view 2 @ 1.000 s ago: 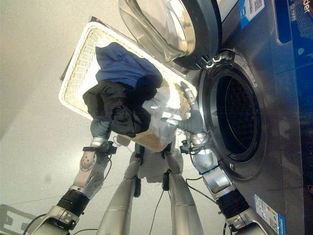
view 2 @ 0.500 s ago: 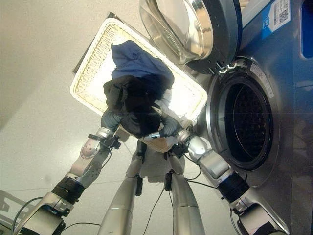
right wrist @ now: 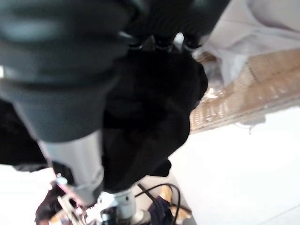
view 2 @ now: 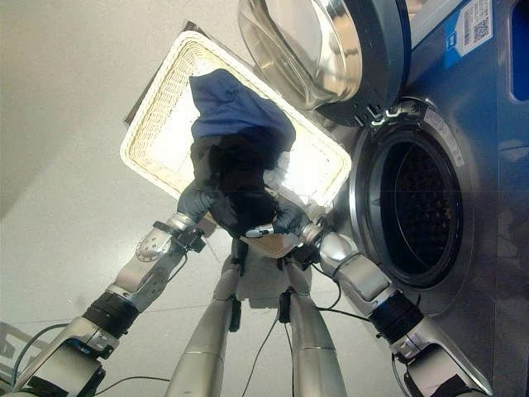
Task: Put the clothes into the washing machine.
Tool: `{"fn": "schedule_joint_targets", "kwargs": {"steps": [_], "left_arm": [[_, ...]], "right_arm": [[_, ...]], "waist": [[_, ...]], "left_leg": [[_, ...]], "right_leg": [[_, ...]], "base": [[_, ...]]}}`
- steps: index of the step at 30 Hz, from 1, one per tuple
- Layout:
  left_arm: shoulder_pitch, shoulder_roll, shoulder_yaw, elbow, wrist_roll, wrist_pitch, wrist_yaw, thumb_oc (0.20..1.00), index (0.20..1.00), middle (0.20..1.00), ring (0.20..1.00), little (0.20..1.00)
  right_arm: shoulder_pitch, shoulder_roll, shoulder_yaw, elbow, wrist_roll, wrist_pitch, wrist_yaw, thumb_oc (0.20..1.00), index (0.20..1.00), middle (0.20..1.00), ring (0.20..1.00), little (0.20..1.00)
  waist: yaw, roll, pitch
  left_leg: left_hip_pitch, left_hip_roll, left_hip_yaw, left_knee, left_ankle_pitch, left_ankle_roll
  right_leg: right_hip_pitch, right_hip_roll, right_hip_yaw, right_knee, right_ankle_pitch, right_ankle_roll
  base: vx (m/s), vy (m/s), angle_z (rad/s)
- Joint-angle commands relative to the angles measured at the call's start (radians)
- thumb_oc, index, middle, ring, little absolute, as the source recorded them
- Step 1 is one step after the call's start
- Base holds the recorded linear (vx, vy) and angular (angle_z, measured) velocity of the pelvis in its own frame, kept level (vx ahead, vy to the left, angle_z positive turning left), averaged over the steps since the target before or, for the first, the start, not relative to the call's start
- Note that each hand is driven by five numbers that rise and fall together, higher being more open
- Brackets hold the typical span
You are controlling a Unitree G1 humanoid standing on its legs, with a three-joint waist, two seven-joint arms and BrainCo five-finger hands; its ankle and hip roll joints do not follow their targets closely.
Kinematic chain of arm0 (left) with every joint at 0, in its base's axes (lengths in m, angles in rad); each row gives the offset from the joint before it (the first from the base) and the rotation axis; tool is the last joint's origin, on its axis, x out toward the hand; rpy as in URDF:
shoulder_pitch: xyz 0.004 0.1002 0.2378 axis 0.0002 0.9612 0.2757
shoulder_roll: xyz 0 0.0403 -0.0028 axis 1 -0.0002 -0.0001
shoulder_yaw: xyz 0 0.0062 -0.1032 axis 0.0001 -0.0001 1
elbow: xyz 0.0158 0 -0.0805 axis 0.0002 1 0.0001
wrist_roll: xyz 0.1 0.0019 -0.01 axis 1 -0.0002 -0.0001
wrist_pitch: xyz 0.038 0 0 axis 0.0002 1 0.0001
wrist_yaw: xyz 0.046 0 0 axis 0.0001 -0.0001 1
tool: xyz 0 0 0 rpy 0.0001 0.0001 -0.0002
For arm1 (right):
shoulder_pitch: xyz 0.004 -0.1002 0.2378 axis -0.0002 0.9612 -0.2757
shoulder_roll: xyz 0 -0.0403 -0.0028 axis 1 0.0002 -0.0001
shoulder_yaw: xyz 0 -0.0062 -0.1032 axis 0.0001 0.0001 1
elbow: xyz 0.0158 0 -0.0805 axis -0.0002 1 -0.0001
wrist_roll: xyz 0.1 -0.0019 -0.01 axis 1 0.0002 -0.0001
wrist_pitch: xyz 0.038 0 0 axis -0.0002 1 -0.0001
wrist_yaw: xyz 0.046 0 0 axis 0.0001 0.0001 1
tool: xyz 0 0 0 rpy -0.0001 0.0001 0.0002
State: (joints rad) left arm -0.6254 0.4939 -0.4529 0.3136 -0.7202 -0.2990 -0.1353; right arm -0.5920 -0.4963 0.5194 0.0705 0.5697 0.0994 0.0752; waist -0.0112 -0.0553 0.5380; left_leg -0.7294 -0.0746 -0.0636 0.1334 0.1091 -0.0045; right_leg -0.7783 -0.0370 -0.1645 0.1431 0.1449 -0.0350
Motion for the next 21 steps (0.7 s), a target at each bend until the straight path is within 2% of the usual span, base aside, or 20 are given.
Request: {"fn": "schedule_joint_targets", "kwargs": {"steps": [1,3,4,6,7,8,9,11,13,17,21], "left_arm": [[-0.003,-0.084,-0.025,-0.142,0.025,-0.107,0.010,0.200,0.200,0.200,0.200,0.200],[0.004,-0.089,-0.019,-0.140,0.031,-0.120,0.048,0.200,0.200,0.200,0.200,0.200],[0.029,-0.102,0.006,-0.123,0.038,-0.173,0.160,0.200,0.200,0.200,0.200,0.200],[0.035,-0.107,0.013,-0.118,0.049,-0.186,0.183,0.200,0.200,0.200,0.200,0.200],[0.058,-0.114,0.029,-0.111,0.074,-0.222,0.240,0.200,0.200,0.200,0.200,0.200],[0.065,-0.116,0.034,-0.112,0.084,-0.230,0.259,0.200,0.200,0.200,0.200,0.200],[0.085,-0.123,0.049,-0.121,0.121,-0.244,0.312,0.200,0.200,0.200,0.200,0.200],[0.106,-0.130,0.063,-0.127,0.183,-0.257,0.396,0.200,0.200,0.200,0.200,0.200],[0.121,-0.137,0.083,-0.134,0.208,-0.255,0.434,0.200,0.200,0.200,0.200,0.200],[0.125,-0.150,0.110,-0.127,0.231,-0.249,0.470,0.200,0.200,0.200,0.200,0.200],[0.128,-0.157,0.130,-0.111,0.227,-0.252,0.463,0.200,0.200,0.200,0.200,0.200]], "right_arm": [[0.036,0.057,0.016,-0.047,0.136,-0.033,-0.066,1.000,1.000,1.000,1.000,1.000],[0.051,0.067,0.007,-0.042,0.166,-0.039,-0.079,1.000,1.000,1.000,1.000,1.000],[0.097,0.093,-0.024,-0.039,0.229,-0.084,-0.134,1.000,1.000,1.000,1.000,1.000],[0.108,0.099,-0.031,-0.038,0.231,-0.097,-0.149,1.000,1.000,1.000,1.000,1.000],[0.144,0.112,-0.053,-0.039,0.187,-0.180,-0.218,1.000,1.000,1.000,1.000,1.000],[0.153,0.114,-0.060,-0.042,0.157,-0.214,-0.247,1.000,1.000,1.000,1.000,1.000],[0.180,0.117,-0.088,-0.057,0.087,-0.278,-0.302,1.000,1.000,1.000,1.000,1.000],[0.217,0.127,-0.129,-0.089,-0.036,-0.365,-0.393,1.000,1.000,1.000,1.000,1.000],[0.243,0.133,-0.165,-0.118,-0.134,-0.426,-0.469,1.000,1.000,1.000,1.000,1.000],[0.250,0.135,-0.211,-0.138,-0.242,-0.476,-0.546,1.000,1.000,1.000,1.000,1.000],[0.239,0.141,-0.235,-0.125,-0.256,-0.492,-0.561,1.000,1.000,1.000,1.000,1.000]], "waist": [[-0.002,0.040,-0.018],[-0.004,0.039,-0.018],[-0.009,0.036,-0.018],[-0.010,0.035,-0.018],[-0.015,0.031,-0.018],[-0.016,0.030,-0.018],[-0.021,0.027,-0.018],[-0.032,0.022,-0.018],[-0.042,0.019,-0.018],[-0.053,0.022,-0.018],[-0.052,0.026,-0.018]], "left_leg": [[-0.018,-0.003,0.081,-0.003,0.009,-0.012],[-0.018,-0.003,0.082,-0.004,0.009,-0.012],[-0.016,-0.003,0.087,-0.010,0.010,-0.012],[-0.017,-0.003,0.088,-0.010,0.010,-0.012],[-0.014,-0.002,0.089,-0.013,0.009,-0.011],[-0.013,-0.001,0.090,-0.014,0.009,-0.011],[-0.014,0.000,0.092,-0.016,0.008,-0.010],[-0.014,0.002,0.098,-0.016,0.006,-0.007],[-0.010,0.004,0.104,-0.016,0.003,-0.004],[-0.008,0.008,0.116,-0.013,-0.004,-0.001],[-0.008,0.009,0.119,-0.007,-0.011,-0.001]], "right_leg": [[-0.012,-0.011,0.023,0.040,-0.019,0.129],[-0.011,-0.011,0.024,0.038,-0.019,0.129],[-0.009,-0.008,0.029,0.029,-0.018,0.128],[-0.010,-0.008,0.030,0.028,-0.018,0.128],[-0.007,-0.006,0.033,0.025,-0.017,0.128],[-0.007,-0.005,0.035,0.025,-0.017,0.129],[-0.007,-0.004,0.039,0.022,-0.015,0.129],[-0.008,0.001,0.047,0.022,-0.014,0.129],[-0.007,0.004,0.056,0.022,-0.014,0.129],[-0.010,0.006,0.068,0.026,-0.015,0.131],[-0.010,0.004,0.072,0.029,-0.019,0.132]], "base": [[0.00,0.036,-0.02],[0.00,0.022,-0.01],[-0.01,0.034,-0.02],[0.00,0.028,-0.03],[0.00,0.020,-0.06],[0.00,0.031,-0.08],[0.00,0.032,-0.08],[0.01,0.047,-0.05],[0.02,0.052,-0.03],[0.01,0.041,-0.10],[0.01,0.023,-0.12]]}}
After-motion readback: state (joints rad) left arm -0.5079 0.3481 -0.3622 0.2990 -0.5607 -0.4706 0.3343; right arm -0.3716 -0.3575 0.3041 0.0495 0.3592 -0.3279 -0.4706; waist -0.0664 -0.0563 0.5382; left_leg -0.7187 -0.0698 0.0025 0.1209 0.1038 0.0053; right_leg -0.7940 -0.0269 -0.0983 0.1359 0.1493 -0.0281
